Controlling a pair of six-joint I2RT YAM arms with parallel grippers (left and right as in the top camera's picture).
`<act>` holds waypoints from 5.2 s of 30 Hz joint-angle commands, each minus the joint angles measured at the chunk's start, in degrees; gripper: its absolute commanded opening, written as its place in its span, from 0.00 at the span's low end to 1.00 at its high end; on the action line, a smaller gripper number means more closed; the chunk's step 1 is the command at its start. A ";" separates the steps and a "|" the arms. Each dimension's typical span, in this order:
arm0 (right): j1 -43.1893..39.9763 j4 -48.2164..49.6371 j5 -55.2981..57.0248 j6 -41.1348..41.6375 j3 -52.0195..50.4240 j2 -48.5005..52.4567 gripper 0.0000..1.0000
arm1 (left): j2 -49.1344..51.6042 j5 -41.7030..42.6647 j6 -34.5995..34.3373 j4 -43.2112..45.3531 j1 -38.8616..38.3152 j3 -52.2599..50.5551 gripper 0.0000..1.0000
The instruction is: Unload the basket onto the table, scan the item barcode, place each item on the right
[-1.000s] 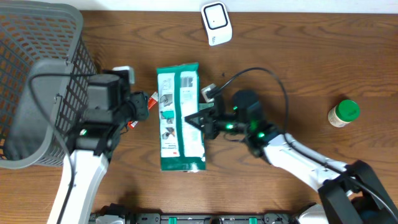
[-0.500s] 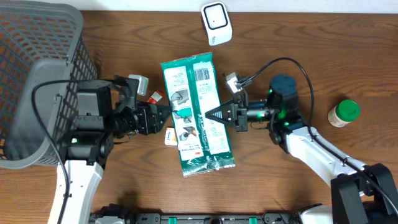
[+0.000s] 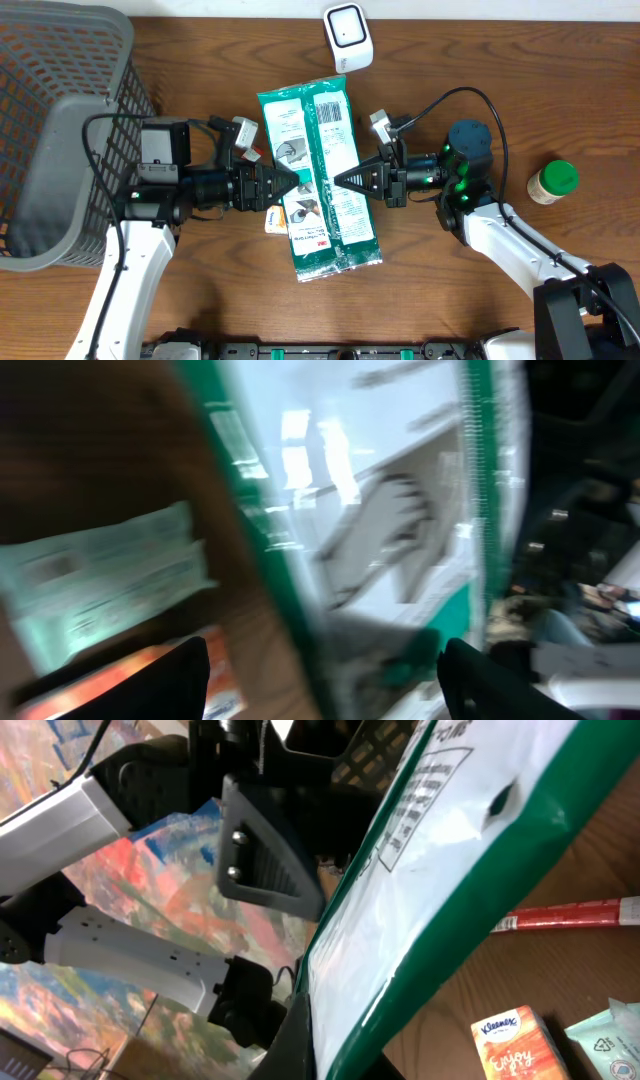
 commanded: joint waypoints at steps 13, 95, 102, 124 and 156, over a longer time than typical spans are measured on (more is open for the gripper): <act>3.96 1.66 6.91 1.40 0.15 -0.98 0.01 | 0.48 12.85 1.14 2.75 0.17 1.01 0.66; 0.98 -67.08 54.10 -17.73 0.61 -2.16 0.99 | 63.93 -85.94 55.58 16.70 -19.76 63.12 0.07; 0.98 -66.95 54.10 -17.73 0.61 -2.16 0.99 | 68.43 -85.88 57.92 25.46 -19.82 63.12 0.07; 0.96 -66.01 54.10 -17.75 0.61 -2.16 0.99 | 70.71 -79.45 54.21 19.71 -19.98 62.71 0.07; 0.96 -66.03 54.10 -17.75 0.59 -2.16 0.99 | 50.18 -86.68 41.66 20.02 -20.87 62.95 0.07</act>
